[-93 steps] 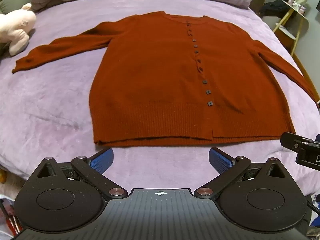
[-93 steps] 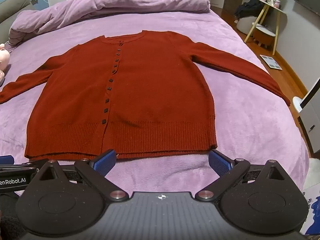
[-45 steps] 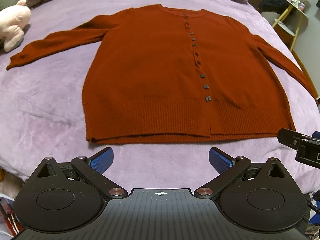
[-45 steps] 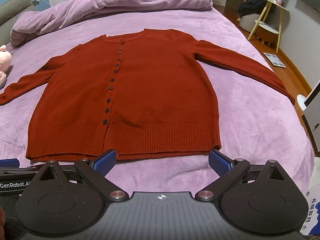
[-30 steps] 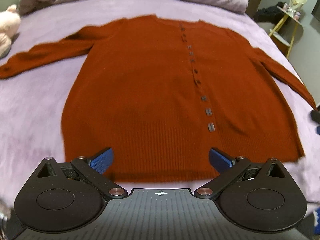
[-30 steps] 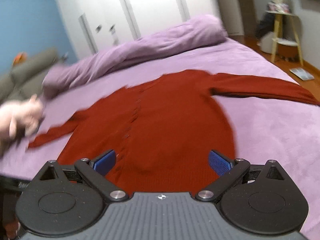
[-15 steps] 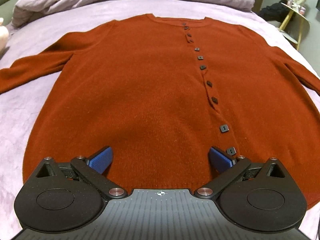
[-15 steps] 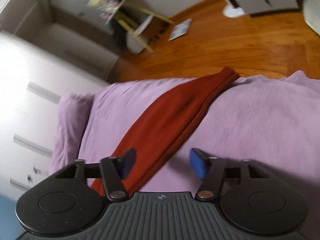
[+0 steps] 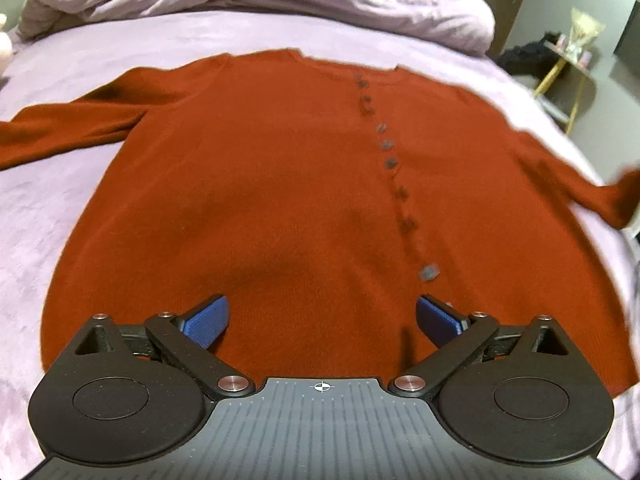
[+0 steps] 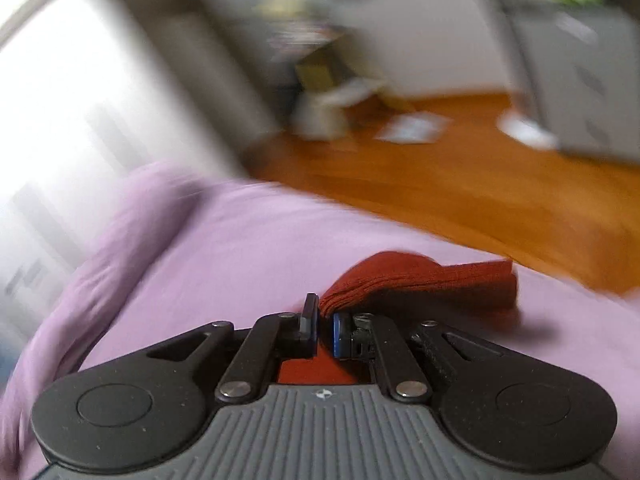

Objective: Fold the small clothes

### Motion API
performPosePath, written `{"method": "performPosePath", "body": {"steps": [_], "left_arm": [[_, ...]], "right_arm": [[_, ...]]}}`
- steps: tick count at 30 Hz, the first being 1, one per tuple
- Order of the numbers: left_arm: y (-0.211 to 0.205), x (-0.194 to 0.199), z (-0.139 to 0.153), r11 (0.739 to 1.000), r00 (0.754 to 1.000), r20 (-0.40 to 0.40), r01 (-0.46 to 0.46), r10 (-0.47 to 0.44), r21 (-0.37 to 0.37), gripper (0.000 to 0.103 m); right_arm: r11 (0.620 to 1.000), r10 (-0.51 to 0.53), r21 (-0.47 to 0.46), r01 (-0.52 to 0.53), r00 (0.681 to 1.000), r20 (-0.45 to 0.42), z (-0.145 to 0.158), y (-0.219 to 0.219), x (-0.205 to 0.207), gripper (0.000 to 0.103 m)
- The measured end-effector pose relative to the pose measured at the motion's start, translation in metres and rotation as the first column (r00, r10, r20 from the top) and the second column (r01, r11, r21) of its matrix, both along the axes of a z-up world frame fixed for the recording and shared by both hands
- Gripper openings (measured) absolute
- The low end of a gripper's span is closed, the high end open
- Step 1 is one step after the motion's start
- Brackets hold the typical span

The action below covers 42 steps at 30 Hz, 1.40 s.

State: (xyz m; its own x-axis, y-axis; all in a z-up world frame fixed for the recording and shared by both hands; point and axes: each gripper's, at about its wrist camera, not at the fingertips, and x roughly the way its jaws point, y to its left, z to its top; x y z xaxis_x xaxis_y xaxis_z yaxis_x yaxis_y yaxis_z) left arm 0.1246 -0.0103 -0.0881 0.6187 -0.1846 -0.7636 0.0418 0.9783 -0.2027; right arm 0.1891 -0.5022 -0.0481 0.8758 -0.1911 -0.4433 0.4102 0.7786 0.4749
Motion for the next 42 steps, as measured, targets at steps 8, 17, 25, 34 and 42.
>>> {"method": "performPosePath", "body": {"steps": [8, 17, 25, 34, 42], "left_arm": [[-0.012, 0.047, 0.038, 0.98, 0.996, 0.066, 0.073, -0.061, -0.188, 0.092], [-0.021, 0.13, 0.002, 0.9, 0.996, -0.052, 0.046, -0.076, -0.434, 0.071], [-0.029, 0.177, -0.025, 0.905, 0.993, -0.115, -0.016, -0.036, -0.424, 0.051], [-0.033, 0.189, -0.028, 0.916, 0.992, -0.11, 0.007, -0.056, -0.402, 0.011], [-0.022, 0.189, 0.067, 0.978, 0.97, 0.22, 0.143, -0.108, -0.154, 0.01]], "right_arm": [[0.798, 0.592, -0.119, -0.591, 0.806, -0.032, -0.006, 0.184, 0.042, 0.024], [0.85, 0.447, 0.312, -0.424, 0.895, -0.001, -0.085, 0.164, -0.02, 0.037], [0.85, 0.481, 0.21, -0.483, 0.875, 0.062, -0.099, 0.167, -0.037, 0.037], [0.852, 0.484, 0.184, -0.49, 0.871, 0.08, -0.104, 0.171, -0.05, 0.037], [0.854, 0.496, 0.191, -0.484, 0.868, -0.021, -0.08, 0.173, -0.042, 0.038]]}}
